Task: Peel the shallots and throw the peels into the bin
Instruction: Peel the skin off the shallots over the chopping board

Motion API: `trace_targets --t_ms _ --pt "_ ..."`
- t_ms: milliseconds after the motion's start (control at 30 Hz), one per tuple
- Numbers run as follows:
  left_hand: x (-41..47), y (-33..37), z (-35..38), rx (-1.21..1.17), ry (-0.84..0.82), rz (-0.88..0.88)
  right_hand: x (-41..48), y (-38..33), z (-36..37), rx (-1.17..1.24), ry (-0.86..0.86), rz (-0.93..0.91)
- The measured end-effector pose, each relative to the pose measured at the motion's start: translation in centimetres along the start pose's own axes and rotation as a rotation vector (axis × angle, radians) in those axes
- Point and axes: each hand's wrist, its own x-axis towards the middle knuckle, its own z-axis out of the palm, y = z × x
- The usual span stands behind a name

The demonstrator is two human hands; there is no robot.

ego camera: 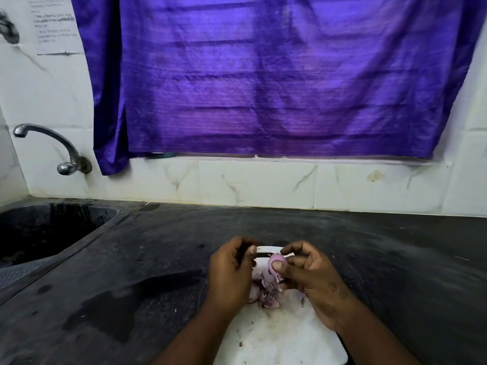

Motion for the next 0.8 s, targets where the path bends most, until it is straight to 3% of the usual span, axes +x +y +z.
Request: trace_targets --t_ms 100,167,300,567,667,800 --pt "0.3 -0.9 -0.8 0.389 0.121 0.078 0.4 0.3 -0.4 -0.02 0.126 0.0" --pt "0.4 -1.1 -1.1 0.436 0.046 -0.031 0.5 0.6 -0.7 -0.036 0.169 0.004" --pt "-0.2 -0.7 -0.8 0.396 -0.249 -0.218 0.9 1.1 -1.1 -0.107 0.214 0.008" --pt "-0.9 1.4 -1.0 0.292 -0.482 -0.263 1.6 2.3 -0.8 -0.171 0.217 0.001" --pt "-0.4 0.6 -0.5 0.123 -0.473 -0.351 2.5 2.2 -0.7 -0.172 0.245 0.014" --pt "0.7 0.5 0.6 -0.153 -0.254 -0.478 5.5 2.1 -1.0 -0.228 0.221 0.029"
